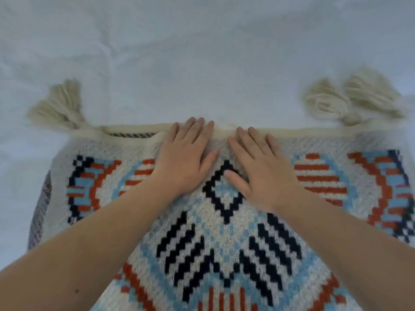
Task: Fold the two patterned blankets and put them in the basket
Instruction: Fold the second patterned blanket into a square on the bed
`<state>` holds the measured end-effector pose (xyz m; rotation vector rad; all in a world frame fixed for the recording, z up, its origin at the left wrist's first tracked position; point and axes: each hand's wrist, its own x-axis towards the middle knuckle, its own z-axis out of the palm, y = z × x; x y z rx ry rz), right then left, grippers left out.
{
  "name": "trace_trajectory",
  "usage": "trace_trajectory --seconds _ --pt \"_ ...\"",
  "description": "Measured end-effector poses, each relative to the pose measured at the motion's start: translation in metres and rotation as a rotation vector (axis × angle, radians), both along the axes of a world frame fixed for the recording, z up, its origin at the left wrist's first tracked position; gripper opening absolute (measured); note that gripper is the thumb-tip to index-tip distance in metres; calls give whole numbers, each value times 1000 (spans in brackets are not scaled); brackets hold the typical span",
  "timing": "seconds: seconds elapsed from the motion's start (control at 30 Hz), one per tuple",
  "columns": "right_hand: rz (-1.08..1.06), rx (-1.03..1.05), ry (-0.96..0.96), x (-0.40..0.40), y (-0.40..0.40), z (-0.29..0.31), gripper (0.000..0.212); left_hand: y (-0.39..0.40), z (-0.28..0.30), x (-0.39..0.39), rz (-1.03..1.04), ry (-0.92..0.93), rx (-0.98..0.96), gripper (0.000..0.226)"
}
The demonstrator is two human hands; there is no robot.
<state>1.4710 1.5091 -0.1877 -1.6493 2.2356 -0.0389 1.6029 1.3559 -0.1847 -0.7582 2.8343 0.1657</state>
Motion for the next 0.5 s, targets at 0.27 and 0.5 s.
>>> trace_trajectory --seconds 0.27,0.5 --pt "33 52 6 44 -57 2 75 -95 18 104 284 116 27 61" --pt "89 70 42 83 -108 15 76 -155 33 160 94 35 -186 59"
